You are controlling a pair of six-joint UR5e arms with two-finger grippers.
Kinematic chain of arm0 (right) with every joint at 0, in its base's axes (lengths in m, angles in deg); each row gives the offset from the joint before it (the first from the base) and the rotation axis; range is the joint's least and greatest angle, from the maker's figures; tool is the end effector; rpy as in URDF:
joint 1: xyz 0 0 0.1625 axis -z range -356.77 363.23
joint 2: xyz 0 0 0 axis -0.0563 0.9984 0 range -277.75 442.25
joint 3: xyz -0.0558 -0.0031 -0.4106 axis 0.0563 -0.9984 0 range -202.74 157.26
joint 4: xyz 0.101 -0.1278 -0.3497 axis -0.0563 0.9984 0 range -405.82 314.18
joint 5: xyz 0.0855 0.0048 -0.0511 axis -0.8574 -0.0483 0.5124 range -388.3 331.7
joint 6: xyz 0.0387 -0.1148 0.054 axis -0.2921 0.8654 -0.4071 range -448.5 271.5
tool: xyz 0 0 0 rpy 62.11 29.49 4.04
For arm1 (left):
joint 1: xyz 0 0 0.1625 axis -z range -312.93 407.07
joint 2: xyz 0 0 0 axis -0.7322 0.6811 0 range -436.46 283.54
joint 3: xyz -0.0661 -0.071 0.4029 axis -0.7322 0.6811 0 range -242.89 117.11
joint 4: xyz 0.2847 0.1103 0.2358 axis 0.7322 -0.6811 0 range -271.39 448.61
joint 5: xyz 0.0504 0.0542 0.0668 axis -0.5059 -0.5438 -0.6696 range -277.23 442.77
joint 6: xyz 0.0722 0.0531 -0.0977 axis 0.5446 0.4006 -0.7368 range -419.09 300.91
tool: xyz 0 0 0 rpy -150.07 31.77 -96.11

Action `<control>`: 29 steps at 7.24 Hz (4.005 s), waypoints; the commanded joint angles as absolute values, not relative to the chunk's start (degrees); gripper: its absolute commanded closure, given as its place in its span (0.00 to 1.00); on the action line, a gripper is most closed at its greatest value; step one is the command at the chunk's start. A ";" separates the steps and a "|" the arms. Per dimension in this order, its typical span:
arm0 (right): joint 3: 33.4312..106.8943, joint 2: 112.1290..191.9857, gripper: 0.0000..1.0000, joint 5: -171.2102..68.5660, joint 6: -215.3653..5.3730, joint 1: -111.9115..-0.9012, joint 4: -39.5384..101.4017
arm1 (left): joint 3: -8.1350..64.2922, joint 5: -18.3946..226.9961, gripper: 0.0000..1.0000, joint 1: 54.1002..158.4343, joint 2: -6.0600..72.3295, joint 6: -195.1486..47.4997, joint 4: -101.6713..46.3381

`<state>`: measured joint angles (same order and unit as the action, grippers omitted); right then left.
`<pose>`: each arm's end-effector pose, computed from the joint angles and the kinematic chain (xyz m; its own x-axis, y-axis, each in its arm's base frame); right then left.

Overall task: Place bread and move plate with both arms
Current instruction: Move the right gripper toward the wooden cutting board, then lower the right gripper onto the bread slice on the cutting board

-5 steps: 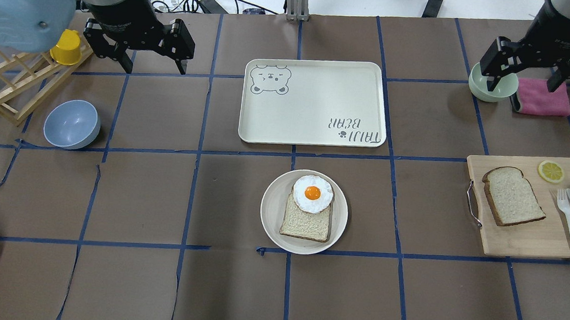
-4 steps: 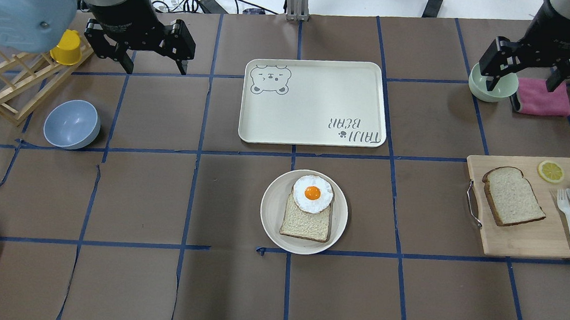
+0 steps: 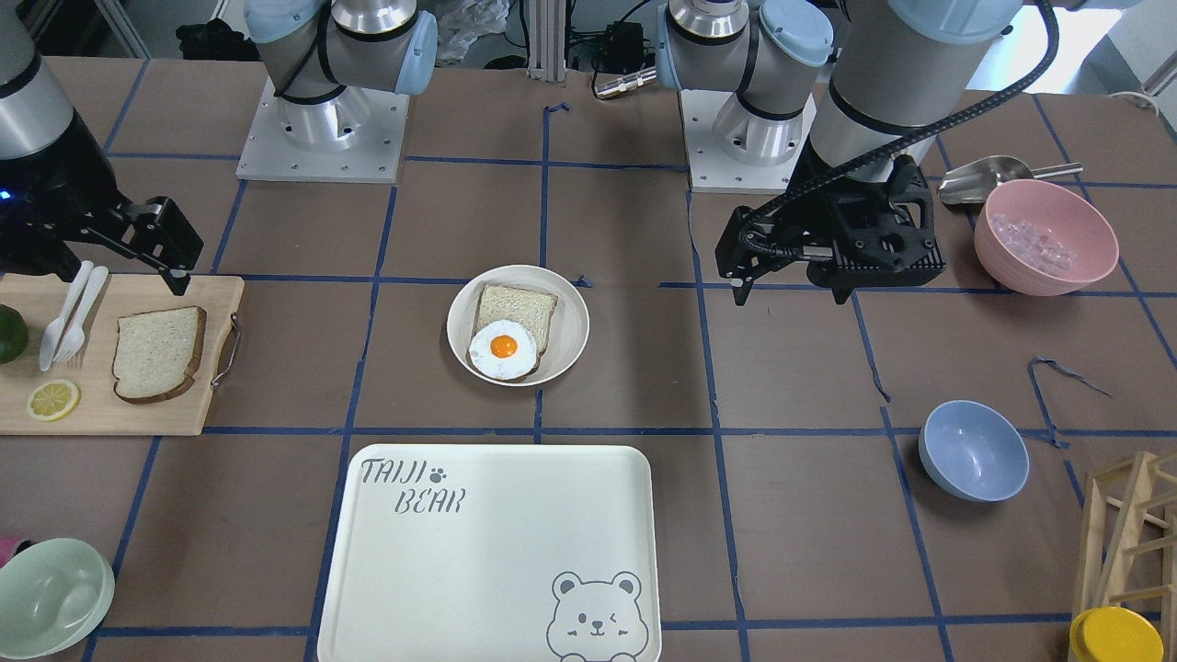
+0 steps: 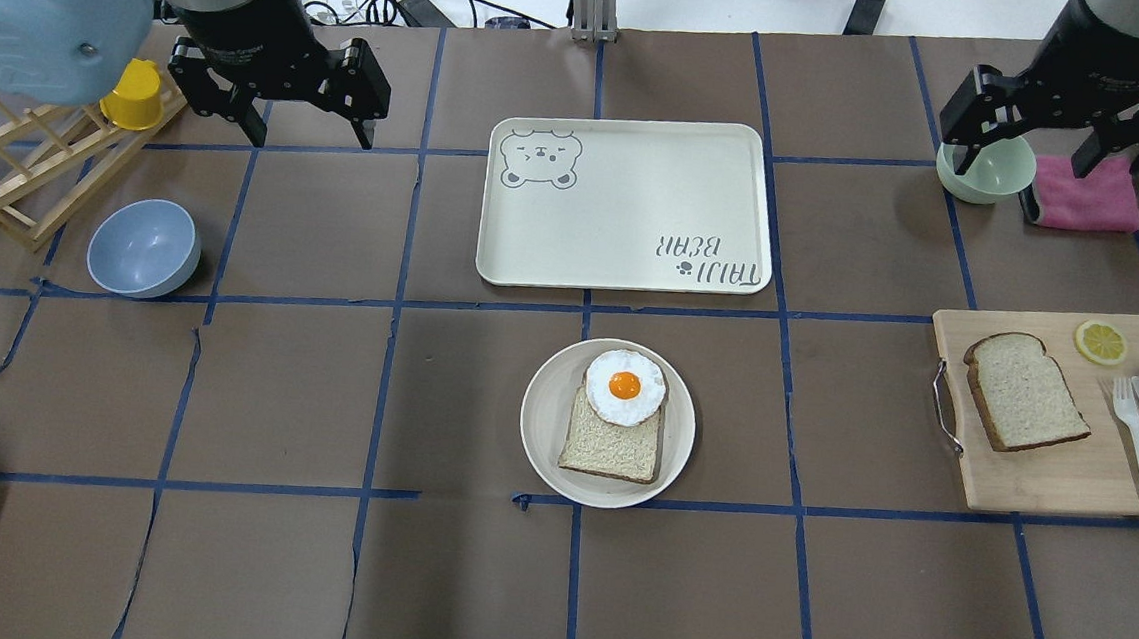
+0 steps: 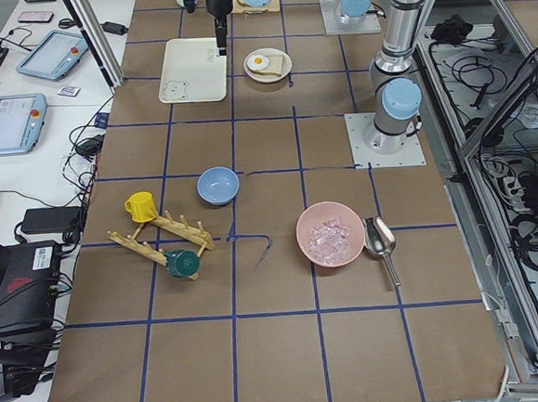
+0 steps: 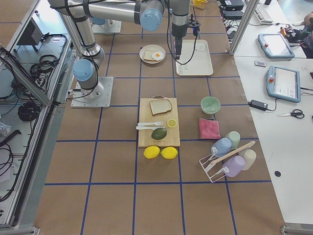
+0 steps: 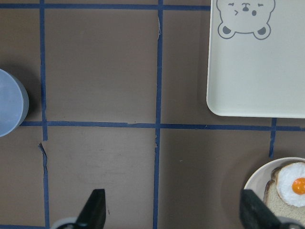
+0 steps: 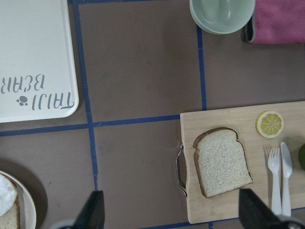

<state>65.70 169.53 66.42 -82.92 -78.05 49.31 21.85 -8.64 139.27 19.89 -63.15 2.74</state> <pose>0.0466 -0.5031 0.4441 -0.9943 0.0602 0.0883 0.0550 0.9966 -0.0609 -0.1497 -0.5090 0.4404 -0.9992 -0.0336 -0.0207 -0.0324 0.9980 -0.0546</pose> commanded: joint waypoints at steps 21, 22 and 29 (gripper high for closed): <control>69.43 168.39 0.00 66.45 -84.54 -78.20 43.22 | 21.92 -8.73 0.00 139.27 19.96 -63.05 2.74; 74.50 166.73 0.00 65.31 -81.49 -72.42 44.00 | 21.92 -8.73 0.00 139.27 20.04 -63.05 2.83; 94.06 160.65 0.00 70.19 -66.87 -62.52 73.18 | 21.92 -8.64 0.00 139.18 19.96 -63.05 2.83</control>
<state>93.93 162.06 67.12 -67.03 -62.90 70.93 21.92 -8.64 139.26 20.03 -63.05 2.78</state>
